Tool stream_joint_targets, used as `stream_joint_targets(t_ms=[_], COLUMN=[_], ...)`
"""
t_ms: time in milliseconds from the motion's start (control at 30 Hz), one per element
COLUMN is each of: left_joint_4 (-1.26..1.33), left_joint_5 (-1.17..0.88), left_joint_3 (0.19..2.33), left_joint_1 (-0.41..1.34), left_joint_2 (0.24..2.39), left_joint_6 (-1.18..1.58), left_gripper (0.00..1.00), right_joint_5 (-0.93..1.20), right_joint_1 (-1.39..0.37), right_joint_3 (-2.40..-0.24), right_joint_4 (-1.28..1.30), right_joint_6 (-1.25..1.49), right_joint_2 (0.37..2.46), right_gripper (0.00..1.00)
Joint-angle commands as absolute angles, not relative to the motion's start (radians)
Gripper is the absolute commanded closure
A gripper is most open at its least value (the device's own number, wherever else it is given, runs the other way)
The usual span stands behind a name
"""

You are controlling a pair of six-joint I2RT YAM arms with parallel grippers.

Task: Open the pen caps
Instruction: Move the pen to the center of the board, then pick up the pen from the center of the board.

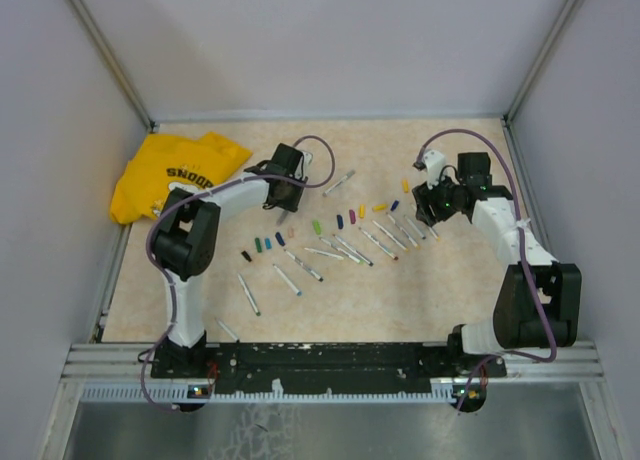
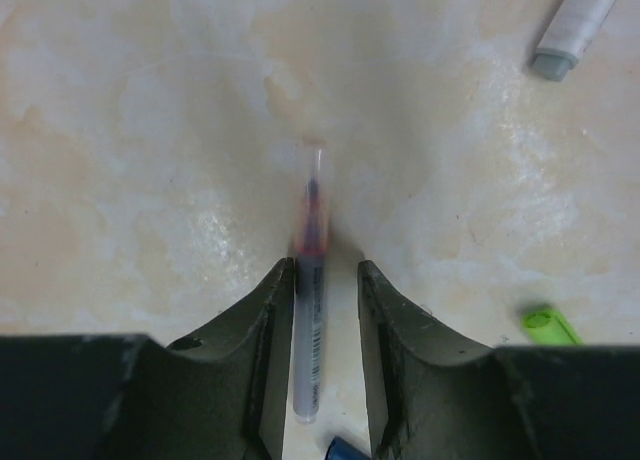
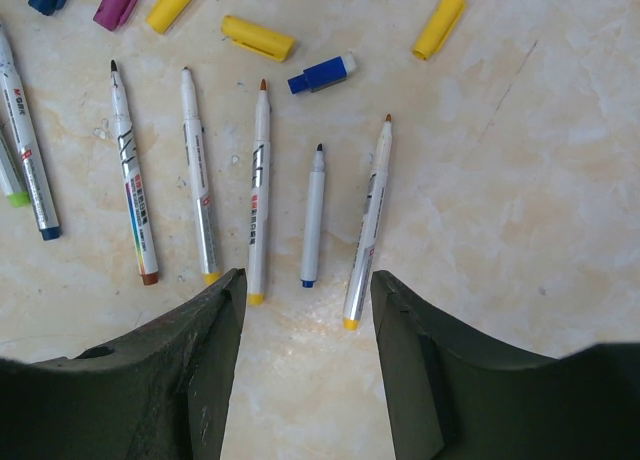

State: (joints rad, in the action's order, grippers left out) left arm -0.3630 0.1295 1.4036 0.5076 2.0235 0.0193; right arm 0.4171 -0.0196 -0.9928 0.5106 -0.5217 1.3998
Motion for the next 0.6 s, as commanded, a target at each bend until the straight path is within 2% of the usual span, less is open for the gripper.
stream_joint_targets(t_ms=[0,100,367,567], left_joint_4=[-0.406,-0.419,-0.448,-0.446], left_joint_5=[0.087,0.088,0.147,0.12], left_joint_3=[1.453,1.446,1.415,1.367], left_joint_1=[0.499,0.496,0.489,0.486], left_joint_2=[2.066,2.073,2.028,1.988], left_joint_6=[-0.011,-0.005,0.012,0.011], left_gripper=[0.66,0.69,0.67,0.77], right_joint_5=[0.434,0.437,0.443,0.445], right_joint_1=[-0.033,-0.033,-0.033,-0.035], right_joint_3=[-1.011,-1.011,-1.012,-1.012], right_joint_4=[0.495,0.495,0.497,0.497], right_joint_6=[-0.532,-0.532,-0.532,-0.531], right_joint_2=[1.367,1.365,1.364,1.363], right_gripper=[0.47,0.47,0.47,0.47])
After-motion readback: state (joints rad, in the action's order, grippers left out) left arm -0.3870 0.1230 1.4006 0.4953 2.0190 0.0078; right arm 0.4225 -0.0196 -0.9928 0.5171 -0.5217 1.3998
